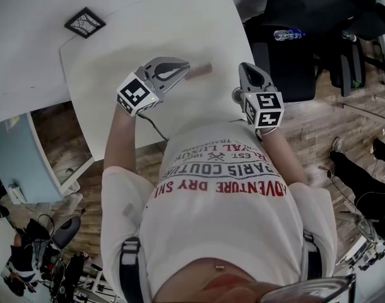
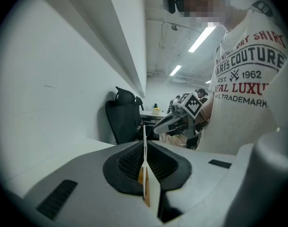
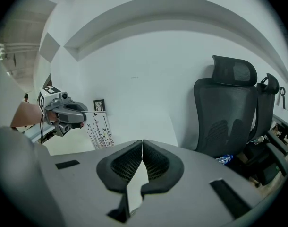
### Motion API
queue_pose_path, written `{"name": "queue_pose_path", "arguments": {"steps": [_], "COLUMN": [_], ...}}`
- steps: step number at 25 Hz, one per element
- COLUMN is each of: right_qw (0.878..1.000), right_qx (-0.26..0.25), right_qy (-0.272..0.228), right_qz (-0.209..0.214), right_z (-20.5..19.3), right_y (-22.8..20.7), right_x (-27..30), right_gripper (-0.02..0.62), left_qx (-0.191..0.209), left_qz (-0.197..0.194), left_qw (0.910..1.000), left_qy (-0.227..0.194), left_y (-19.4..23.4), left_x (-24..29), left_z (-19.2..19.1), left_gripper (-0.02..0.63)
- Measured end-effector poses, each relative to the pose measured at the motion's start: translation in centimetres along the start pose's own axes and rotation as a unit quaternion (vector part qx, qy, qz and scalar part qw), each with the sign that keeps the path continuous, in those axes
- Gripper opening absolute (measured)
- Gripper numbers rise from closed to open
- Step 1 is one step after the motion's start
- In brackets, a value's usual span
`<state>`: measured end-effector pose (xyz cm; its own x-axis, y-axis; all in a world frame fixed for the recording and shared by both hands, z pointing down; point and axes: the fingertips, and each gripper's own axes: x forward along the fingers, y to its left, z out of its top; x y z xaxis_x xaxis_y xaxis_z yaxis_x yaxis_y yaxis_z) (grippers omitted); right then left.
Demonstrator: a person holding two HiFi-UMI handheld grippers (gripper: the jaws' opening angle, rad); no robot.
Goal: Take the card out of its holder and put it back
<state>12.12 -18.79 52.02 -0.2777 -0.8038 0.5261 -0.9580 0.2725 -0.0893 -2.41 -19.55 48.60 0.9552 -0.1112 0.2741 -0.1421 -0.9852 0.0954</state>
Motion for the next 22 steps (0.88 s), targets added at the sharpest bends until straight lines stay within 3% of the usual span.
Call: {"name": "queue_pose_path", "arguments": {"steps": [6, 12, 17, 22], "right_qw": [1.000, 1.000, 1.000, 1.000], "right_qx": [0.000, 0.006, 0.011, 0.012], "right_qy": [-0.001, -0.005, -0.007, -0.007], "right_qz": [0.000, -0.002, 0.001, -0.001], "right_z": [0.0, -0.1, 0.0, 0.1], "right_y": [0.0, -0.4, -0.1, -0.2], "right_x": [0.0, -0.3, -0.4, -0.3], "right_gripper": [0.026, 0.025, 0.025, 0.026], "left_qx": [0.013, -0.002, 0.019, 0.006], "left_qz": [0.007, 0.025, 0.013, 0.021], "left_qw": [0.9998, 0.9996, 0.9992, 0.9994], "left_qy": [0.013, 0.010, 0.033, 0.028], "left_y": [-0.1, 0.2, -0.4, -0.1], "left_x": [0.5, 1.0, 1.1, 0.8], "left_z": [0.1, 0.2, -0.5, -0.7], "left_gripper": [0.037, 0.037, 0.037, 0.037]}}
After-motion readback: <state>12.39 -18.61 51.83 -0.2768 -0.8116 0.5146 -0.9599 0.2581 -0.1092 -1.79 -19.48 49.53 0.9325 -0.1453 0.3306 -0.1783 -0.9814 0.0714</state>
